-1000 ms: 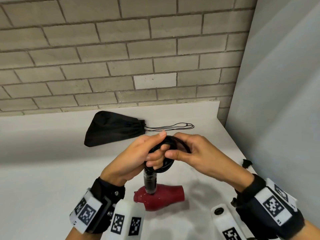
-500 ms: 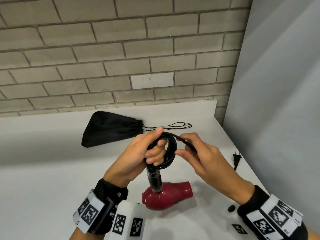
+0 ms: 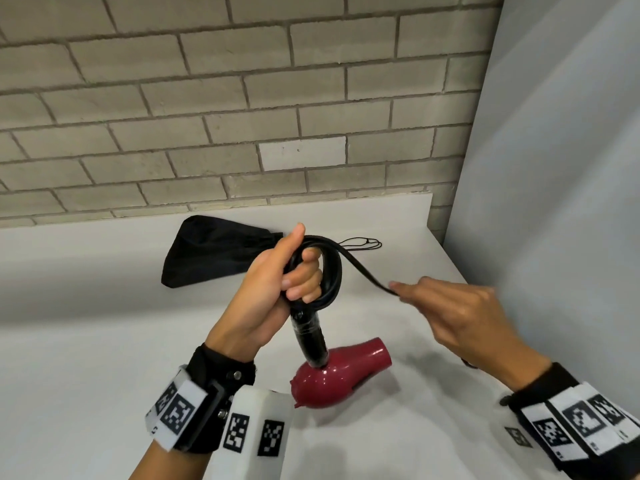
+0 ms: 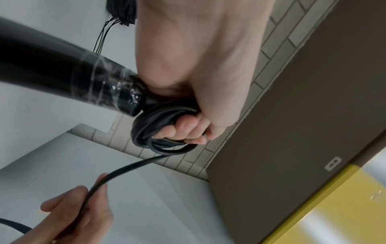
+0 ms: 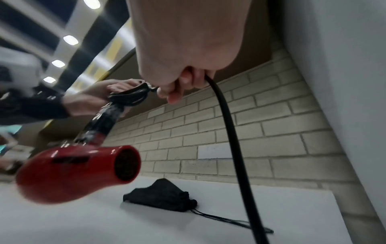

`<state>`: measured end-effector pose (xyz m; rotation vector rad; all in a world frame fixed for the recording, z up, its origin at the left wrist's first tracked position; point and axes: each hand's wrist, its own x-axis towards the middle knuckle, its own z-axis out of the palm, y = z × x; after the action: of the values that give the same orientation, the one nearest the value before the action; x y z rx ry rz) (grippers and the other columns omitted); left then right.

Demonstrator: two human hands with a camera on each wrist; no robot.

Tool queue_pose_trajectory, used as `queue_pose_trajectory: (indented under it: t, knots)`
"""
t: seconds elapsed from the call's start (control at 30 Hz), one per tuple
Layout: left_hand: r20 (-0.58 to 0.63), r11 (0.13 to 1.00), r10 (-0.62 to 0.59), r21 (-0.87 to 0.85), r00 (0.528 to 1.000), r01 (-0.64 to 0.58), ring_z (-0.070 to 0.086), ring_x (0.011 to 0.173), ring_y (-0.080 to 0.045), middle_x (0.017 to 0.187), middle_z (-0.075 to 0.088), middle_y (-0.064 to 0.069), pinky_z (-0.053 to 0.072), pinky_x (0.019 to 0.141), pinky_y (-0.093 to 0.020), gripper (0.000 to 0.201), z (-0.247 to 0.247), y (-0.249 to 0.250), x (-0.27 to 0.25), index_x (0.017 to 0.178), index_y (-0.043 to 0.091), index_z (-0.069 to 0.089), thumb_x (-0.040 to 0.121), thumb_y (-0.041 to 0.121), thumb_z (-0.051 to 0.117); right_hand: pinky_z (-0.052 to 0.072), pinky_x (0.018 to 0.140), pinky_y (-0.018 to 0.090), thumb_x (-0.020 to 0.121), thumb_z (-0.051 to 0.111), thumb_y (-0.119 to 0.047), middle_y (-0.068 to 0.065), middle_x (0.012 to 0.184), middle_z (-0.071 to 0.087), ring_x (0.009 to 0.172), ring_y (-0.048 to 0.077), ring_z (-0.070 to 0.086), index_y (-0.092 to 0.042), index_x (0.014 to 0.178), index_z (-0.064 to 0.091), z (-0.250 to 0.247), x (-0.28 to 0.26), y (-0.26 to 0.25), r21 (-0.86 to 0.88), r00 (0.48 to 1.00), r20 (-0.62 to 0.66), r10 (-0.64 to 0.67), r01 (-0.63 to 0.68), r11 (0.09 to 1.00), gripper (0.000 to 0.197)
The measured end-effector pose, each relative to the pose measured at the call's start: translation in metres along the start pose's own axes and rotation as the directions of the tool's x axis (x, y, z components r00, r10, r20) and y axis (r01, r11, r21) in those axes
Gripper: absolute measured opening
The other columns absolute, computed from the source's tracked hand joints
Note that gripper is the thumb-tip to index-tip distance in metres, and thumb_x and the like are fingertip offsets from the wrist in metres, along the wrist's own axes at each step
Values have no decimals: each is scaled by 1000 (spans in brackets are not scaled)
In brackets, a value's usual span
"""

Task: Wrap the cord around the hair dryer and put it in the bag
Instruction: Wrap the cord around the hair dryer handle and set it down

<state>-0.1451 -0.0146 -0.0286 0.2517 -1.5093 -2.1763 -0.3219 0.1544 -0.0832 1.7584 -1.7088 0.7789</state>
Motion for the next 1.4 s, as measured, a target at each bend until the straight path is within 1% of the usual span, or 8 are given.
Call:
queue_pose_trajectory:
  t: [0.17, 0.53, 0.7, 0.8, 0.93, 1.17, 1.27, 1.4]
  knots:
    - [-47, 983, 46, 180, 998, -36, 23, 41, -10, 43, 22, 7, 31, 47, -23, 39, 13, -8, 7, 69, 11, 49, 97, 37, 40, 26, 34, 22, 65, 71, 5, -5, 59, 53, 44, 18, 50, -26, 103, 68, 10, 10, -10, -158, 947, 270, -171, 219, 963, 49]
    - [-67, 895, -44, 440, 997, 69, 27, 46, -11, 48, 29, 5, 28, 47, -20, 42, 32, -30, 11, 70, 13, 48, 94, 47, 42, 32, 43, 23, 86, 25, 7, -5, 58, 54, 49, 14, 48, -18, 65, 58, 1, 37, -51, -256, 848, 296, -440, 514, 819, 46]
    - [-62, 889, -38, 454, 997, 63, 37, 50, -15, 51, 40, 2, 33, 50, -31, 53, 33, -36, 11, 62, 11, 51, 96, 49, 37, 41, 37, 28, 83, 62, -8, 2, 73, 57, 46, 15, 43, -12, 78, 55, -1, 53, -58, -187, 937, 172, -306, 336, 923, 9]
    - [-77, 822, -34, 565, 996, 71, 52, 54, -12, 49, 56, 8, 43, 58, -33, 50, 35, -41, 7, 54, 26, 58, 97, 23, 33, 36, 30, 28, 67, 76, -34, 6, 89, 53, 40, 17, 32, -10, 89, 42, -5, 59, -51, -89, 962, 248, -116, 142, 986, 47]
    - [4, 777, -146, 620, 989, 112, 53, 43, -13, 46, 58, -4, 43, 51, -22, 58, 40, -41, 2, 56, 4, 52, 99, 34, 26, 39, 41, 28, 60, 68, -47, -8, 90, 34, 44, 21, 47, -24, 85, 27, -10, 63, -41, 110, 930, 362, 66, -113, 987, 54]
    - [48, 648, -210, 754, 976, 102, 40, 37, -10, 34, 46, 1, 40, 52, -21, 64, 40, -37, 0, 44, 10, 43, 97, 41, 30, 33, 53, 13, 73, 70, -35, -14, 83, 39, 59, 7, 43, -27, 84, 36, -24, 69, -26, 366, 876, 480, -51, -147, 919, 37]
    - [50, 664, -220, 739, 974, 112, 38, 39, -16, 32, 42, -2, 41, 61, -30, 67, 32, -36, 1, 48, 13, 48, 93, 59, 28, 37, 56, 11, 80, 70, -33, -11, 90, 41, 51, 10, 44, -24, 95, 50, -38, 71, -11, 539, 846, 531, -44, -297, 788, 26]
    - [81, 742, -221, 661, 972, 114, 28, 36, -16, 34, 32, 1, 33, 47, -23, 64, 18, -28, -2, 51, 13, 47, 87, 65, 36, 38, 62, 7, 80, 63, -47, -9, 92, 42, 57, 9, 48, -26, 101, 61, -46, 67, 10, 444, 860, 508, -45, -217, 869, 30]
